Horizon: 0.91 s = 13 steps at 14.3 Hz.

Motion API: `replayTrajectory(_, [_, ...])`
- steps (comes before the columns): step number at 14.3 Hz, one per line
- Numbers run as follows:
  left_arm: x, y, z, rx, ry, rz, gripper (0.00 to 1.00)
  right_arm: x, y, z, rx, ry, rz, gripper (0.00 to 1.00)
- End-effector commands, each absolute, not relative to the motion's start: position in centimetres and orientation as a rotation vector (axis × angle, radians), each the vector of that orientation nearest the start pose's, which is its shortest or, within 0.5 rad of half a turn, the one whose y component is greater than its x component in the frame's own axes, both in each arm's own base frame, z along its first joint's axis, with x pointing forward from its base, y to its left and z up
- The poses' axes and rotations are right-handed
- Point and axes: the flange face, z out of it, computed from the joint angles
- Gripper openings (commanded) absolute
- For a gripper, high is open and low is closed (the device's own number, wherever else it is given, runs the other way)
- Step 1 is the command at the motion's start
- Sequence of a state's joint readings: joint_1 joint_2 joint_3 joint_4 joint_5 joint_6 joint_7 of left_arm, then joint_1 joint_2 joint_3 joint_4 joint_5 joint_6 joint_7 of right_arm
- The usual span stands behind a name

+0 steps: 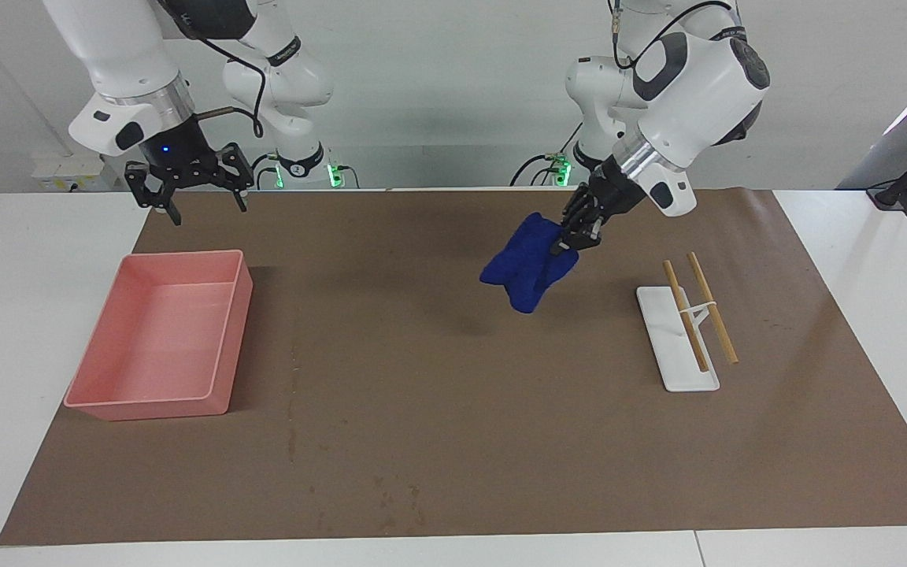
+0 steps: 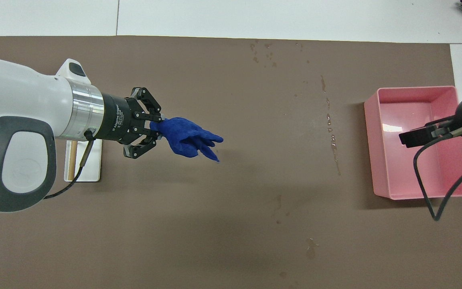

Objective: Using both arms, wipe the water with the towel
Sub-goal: 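Lift the towel with the left gripper while the right gripper approaches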

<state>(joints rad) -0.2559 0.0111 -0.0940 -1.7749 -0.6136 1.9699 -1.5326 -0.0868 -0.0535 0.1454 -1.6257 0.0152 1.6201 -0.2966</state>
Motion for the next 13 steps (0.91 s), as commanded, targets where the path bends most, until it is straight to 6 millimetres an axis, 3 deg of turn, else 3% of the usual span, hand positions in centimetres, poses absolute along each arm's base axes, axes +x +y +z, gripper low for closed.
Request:
replayTrajectory(1, [53.9,-25.9,58.0,-2.565,-2.520,0.878,0.00,53.1,5.7,63.2,-3.031,-0.799,-0.061,1.00])
replayTrajectory(3, [53.2,-28.0,58.3,-2.563,-2.547,0.945,0.00,52.9,6.5,63.3,-3.022,-0.832,-0.063,1.00])
replayTrajectory(9, [52.5,-30.4,59.4,-2.415,-2.715,1.167,0.00,49.4,15.7,61.5,-2.946,-1.099,-0.134,1.00])
replayTrajectory(13, [51.3,-32.7,59.5,-2.427,-2.700,1.193,0.00,47.7,19.3,60.3,-2.903,-1.204,-0.221,1.00])
